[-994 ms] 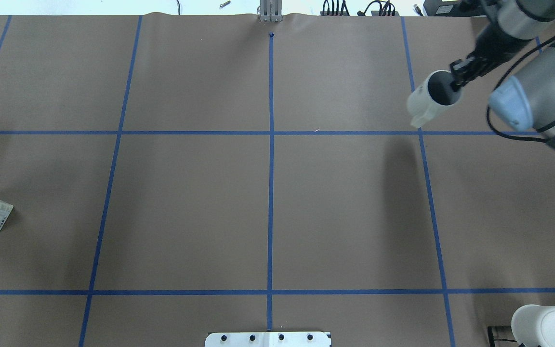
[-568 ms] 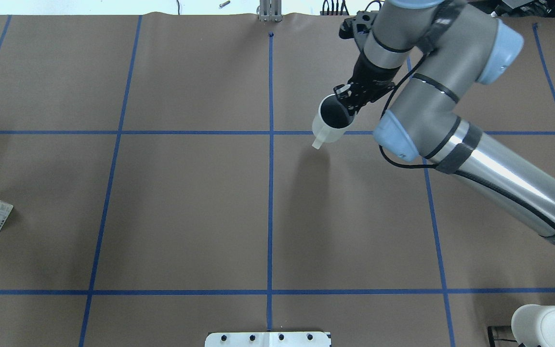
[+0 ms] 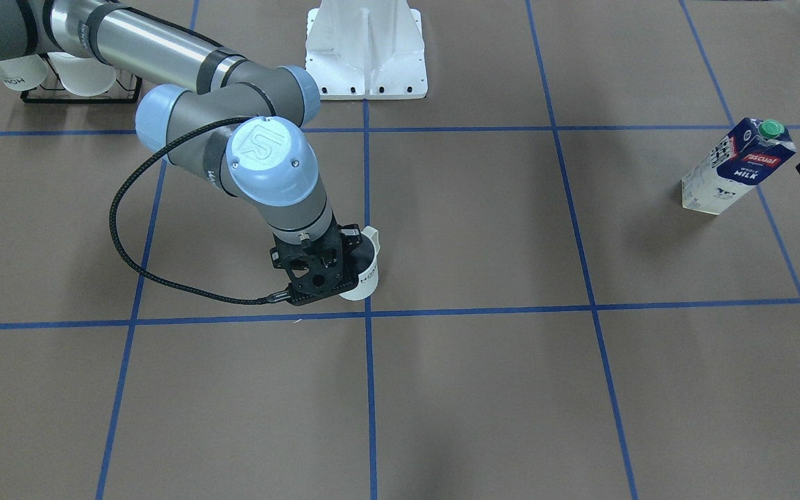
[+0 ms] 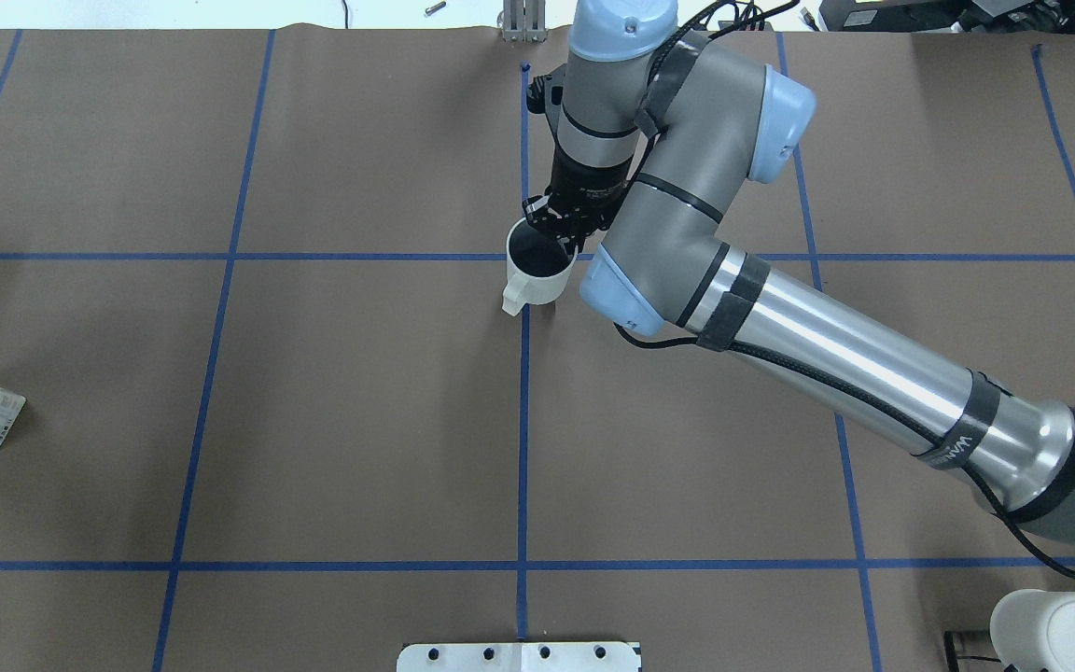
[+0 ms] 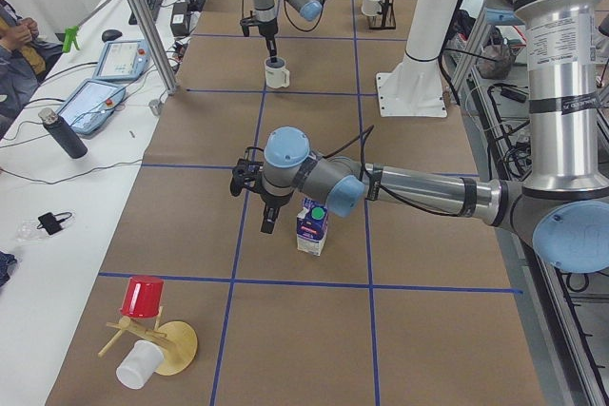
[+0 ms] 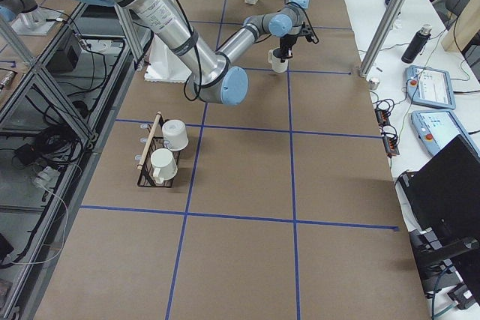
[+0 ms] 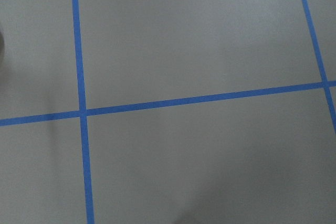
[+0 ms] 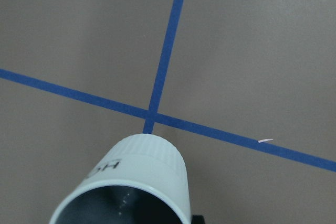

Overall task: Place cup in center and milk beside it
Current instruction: 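Carry the white mug with the right gripper to the table center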

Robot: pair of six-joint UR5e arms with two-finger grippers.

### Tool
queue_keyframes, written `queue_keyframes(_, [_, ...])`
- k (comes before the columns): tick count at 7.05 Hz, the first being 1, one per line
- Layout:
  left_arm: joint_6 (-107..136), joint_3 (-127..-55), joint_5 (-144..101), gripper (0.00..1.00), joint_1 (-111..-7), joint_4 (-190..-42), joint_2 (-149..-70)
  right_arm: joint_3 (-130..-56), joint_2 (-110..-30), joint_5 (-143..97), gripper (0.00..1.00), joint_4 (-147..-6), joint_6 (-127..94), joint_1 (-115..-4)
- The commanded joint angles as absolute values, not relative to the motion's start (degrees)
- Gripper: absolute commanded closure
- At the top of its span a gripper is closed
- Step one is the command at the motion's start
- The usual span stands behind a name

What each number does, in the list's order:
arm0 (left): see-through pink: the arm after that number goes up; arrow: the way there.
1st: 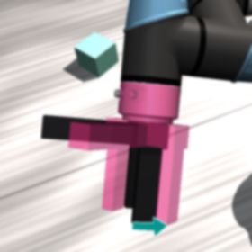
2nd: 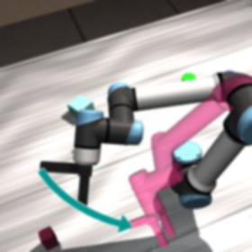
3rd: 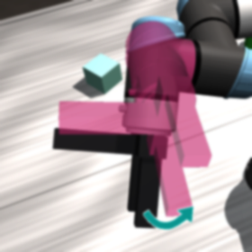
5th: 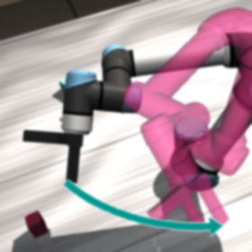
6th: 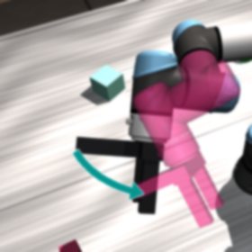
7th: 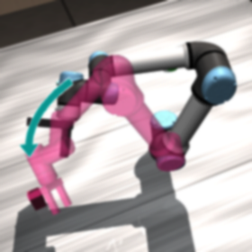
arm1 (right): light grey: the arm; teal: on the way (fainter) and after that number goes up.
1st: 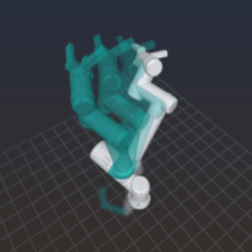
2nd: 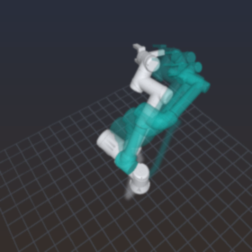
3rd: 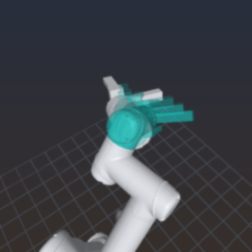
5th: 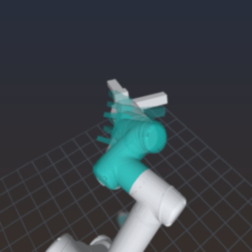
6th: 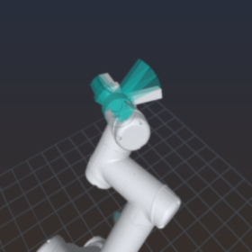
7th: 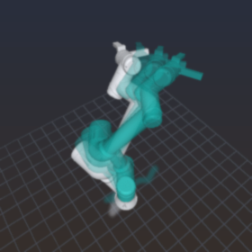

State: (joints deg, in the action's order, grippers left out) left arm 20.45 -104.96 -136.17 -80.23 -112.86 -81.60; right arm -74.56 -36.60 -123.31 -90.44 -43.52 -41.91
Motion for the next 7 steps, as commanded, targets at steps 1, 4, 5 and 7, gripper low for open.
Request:
queue_keyframes(1, [20.39,-105.03,-136.14,0.02,-80.24,-113.38,-81.3,-70.14,-34.28,-123.22,1.0,-87.98,-43.33,-42.62])
queue_keyframes(4, [20.48,-105.38,-136.14,0.02,-80.24,-113.38,-81.3,-61.81,-32.35,-122.7,1.0,-80.26,-43.07,-42.89])
queue_keyframes(5, [20.48,-105.21,-136.14,0.02,-80.24,-113.38,-81.3,-61.79,-31.21,-122.78,1.0,-80.42,-43.33,-42.89])
queue_keyframes(7, [20.74,-105.2,-135.79,0.02,-80.24,-113.38,-81.3,-61.96,-31.2,-122.87,0.0,-80.33,-42.89,-42.98])
